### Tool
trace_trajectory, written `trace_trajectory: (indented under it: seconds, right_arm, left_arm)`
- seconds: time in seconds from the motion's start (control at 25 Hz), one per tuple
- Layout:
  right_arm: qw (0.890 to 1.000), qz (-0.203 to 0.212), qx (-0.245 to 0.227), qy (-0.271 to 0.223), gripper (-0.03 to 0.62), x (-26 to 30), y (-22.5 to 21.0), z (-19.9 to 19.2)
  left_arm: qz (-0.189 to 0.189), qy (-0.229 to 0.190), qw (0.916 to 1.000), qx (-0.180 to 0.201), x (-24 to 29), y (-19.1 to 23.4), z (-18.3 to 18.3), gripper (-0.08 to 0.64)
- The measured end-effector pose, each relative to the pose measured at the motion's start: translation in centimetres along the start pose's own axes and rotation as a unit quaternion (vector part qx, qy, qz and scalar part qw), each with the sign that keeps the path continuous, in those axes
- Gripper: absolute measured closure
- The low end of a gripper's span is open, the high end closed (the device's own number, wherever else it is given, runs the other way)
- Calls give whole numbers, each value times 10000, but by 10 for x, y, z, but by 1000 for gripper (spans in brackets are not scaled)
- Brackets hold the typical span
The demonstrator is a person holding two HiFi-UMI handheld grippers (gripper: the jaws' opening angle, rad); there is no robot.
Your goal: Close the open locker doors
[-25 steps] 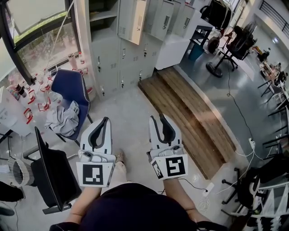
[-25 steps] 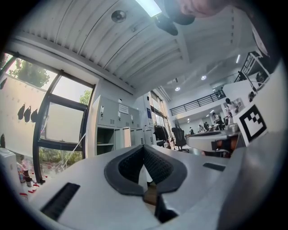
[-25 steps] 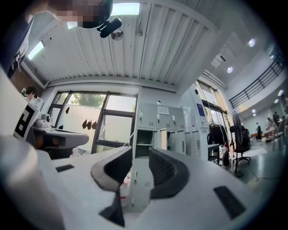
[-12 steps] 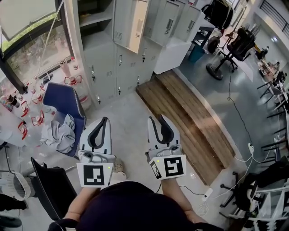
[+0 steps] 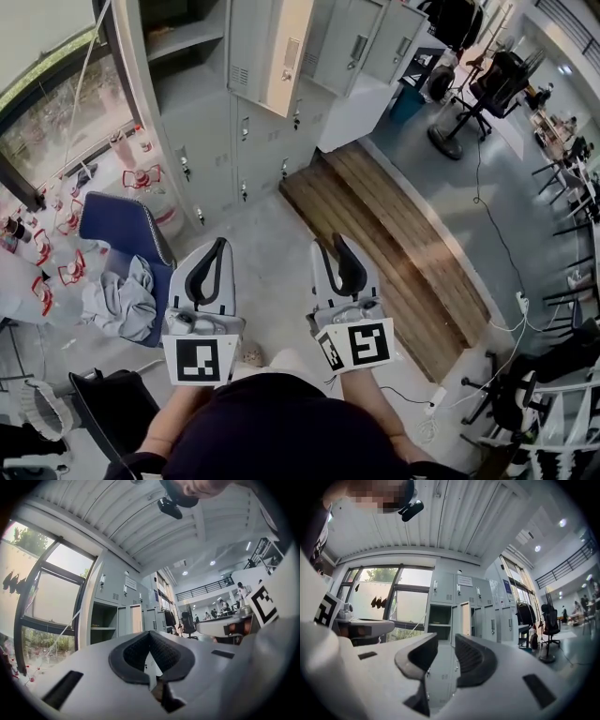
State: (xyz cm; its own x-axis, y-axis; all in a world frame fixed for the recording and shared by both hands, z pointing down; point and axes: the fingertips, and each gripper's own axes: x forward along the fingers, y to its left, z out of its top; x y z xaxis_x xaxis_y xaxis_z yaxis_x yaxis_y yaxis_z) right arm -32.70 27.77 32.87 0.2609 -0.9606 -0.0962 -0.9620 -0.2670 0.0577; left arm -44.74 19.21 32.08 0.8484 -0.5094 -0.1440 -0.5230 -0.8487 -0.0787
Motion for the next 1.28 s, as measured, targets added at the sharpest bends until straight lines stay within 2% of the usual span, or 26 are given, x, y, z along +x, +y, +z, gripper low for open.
trace_trajectory:
  seconds: [0.2, 0.4, 0.52, 0.68, 0.8, 0.92, 1.04, 1.28]
  right_arm:
    - [10000, 72, 30, -55, 492, 27, -6, 2]
    - [9992, 339, 199, -106, 492, 68, -14, -1]
    - [9986, 464, 166, -197, 492, 98, -26, -2]
    - [9964, 745, 58, -389, 492, 155, -55, -2]
    - [9932, 1030, -9, -541, 492, 207, -81, 4]
    - [9871, 1468, -42, -638, 492, 260, -102, 11]
    - [9798, 1908, -46, -600, 492, 307, -121, 12]
    - [9666, 2517, -91, -471, 492, 381, -157, -3]
  left_arm:
    - [-20, 33, 10000, -14, 18, 10, -3, 557]
    - [-13, 86, 9999, -56, 44, 21, -6, 557]
    - [-73, 150, 9998, -54, 70, 26, -14, 557]
    - [62, 53, 9999, -118, 119, 39, -20, 557]
    - [319, -18, 9995, -16, 163, 55, -19, 557]
    - [804, -94, 9967, 102, 208, 72, -14, 557]
    - [1223, -112, 9923, 158, 254, 87, -9, 557]
    - [1740, -45, 9845, 200, 330, 104, -16, 557]
